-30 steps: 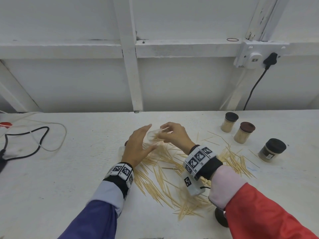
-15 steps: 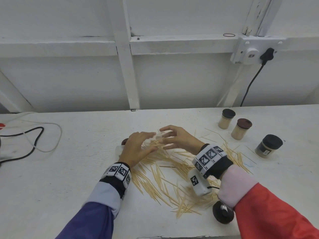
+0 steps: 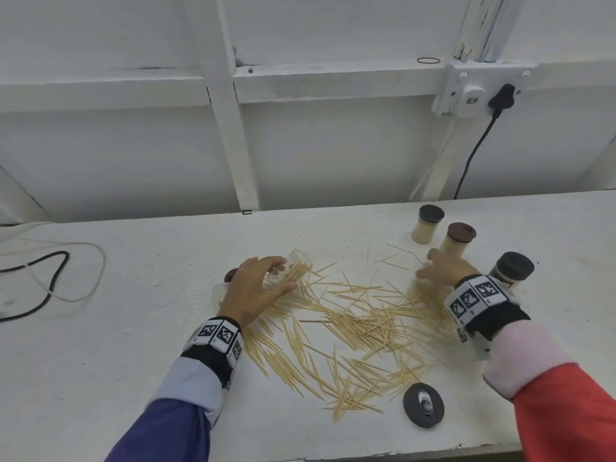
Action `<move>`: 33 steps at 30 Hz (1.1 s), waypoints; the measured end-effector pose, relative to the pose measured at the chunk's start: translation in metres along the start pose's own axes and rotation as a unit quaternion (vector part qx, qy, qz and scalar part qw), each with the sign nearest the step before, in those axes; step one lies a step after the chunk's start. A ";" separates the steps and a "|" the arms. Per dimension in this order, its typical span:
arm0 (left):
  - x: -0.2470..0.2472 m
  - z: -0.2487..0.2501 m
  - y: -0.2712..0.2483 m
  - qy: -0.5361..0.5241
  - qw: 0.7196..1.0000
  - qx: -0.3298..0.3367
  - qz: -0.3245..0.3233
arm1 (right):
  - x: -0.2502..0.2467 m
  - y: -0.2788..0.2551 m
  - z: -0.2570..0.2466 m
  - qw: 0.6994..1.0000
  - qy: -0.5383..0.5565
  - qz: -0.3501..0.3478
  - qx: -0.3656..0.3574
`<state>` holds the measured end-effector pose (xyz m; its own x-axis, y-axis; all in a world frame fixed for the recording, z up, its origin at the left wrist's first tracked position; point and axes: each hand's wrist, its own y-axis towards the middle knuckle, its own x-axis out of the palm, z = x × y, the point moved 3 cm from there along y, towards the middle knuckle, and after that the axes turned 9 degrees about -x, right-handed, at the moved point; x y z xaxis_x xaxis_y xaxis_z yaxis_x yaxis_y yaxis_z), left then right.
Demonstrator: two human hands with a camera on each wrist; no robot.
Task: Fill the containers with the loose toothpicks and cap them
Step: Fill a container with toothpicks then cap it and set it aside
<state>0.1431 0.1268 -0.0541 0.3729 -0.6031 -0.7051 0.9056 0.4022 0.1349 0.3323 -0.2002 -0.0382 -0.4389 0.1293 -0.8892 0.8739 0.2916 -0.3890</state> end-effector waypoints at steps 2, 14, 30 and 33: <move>0.000 0.000 0.000 0.000 1.000 -0.001 -0.001 | 0.009 -0.002 0.004 1.000 -0.019 0.012 0.000; -0.001 0.000 -0.002 0.003 1.000 -0.012 -0.013 | 0.037 -0.024 -0.060 0.976 -0.016 -0.018 -0.218; -0.002 0.004 -0.004 -0.001 1.000 -0.013 -0.019 | 0.062 -0.067 -0.094 0.953 -0.087 -0.038 -0.288; -0.003 0.005 -0.005 0.002 1.000 -0.009 -0.020 | 0.067 -0.072 -0.102 0.945 -0.089 -0.038 -0.311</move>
<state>0.1386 0.1231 -0.0488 0.3350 -0.6163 -0.7127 0.9163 0.3893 0.0941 0.2186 -0.1157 -0.0454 -0.4044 -0.0607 -0.9126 0.5244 0.8021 -0.2857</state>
